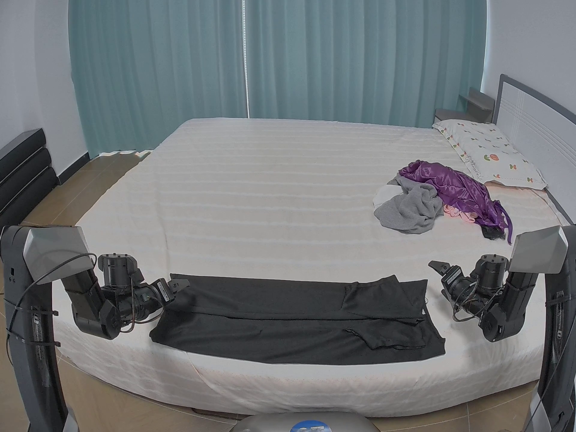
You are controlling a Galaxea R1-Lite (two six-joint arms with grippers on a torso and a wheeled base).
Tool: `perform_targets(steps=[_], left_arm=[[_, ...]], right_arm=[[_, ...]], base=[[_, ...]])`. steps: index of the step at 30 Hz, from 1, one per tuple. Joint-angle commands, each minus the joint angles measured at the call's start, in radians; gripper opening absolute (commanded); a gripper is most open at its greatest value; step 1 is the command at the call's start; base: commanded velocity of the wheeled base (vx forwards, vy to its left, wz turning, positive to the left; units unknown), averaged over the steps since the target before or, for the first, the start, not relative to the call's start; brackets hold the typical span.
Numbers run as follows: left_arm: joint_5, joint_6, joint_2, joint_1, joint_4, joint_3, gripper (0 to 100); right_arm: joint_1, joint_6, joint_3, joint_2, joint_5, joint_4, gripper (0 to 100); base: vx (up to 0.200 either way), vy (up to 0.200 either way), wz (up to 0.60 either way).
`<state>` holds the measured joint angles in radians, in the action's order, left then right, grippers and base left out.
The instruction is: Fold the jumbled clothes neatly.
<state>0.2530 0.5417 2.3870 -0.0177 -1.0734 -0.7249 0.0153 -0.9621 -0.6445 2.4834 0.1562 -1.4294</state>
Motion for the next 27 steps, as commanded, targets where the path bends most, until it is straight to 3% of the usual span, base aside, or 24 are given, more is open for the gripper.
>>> perform_targets(steps=[1, 18, 19, 27], left_arm=[[-0.003, -0.023, 0.050, 0.001, -0.002, -0.014, 100], [-0.041, -0.086, 0.064, 0.030, -0.005, 0.012, 100], [-0.041, -0.086, 0.064, 0.030, -0.005, 0.010, 0], [-0.043, -0.085, 0.064, 0.033, -0.010, 0.012, 0]], right_arm=[[-0.002, -0.001, 0.000, 0.000, 0.000, 0.000, 100], [-0.002, 0.000, 0.002, 0.000, 0.000, 0.000, 100], [-0.002, 0.000, 0.002, 0.000, 0.000, 0.000, 100], [-0.002, 0.000, 0.002, 0.002, 0.000, 0.000, 100]], base=[[0.000, 0.000, 0.00], [0.000, 0.000, 0.00], [0.000, 0.000, 0.00], [0.000, 0.000, 0.00]])
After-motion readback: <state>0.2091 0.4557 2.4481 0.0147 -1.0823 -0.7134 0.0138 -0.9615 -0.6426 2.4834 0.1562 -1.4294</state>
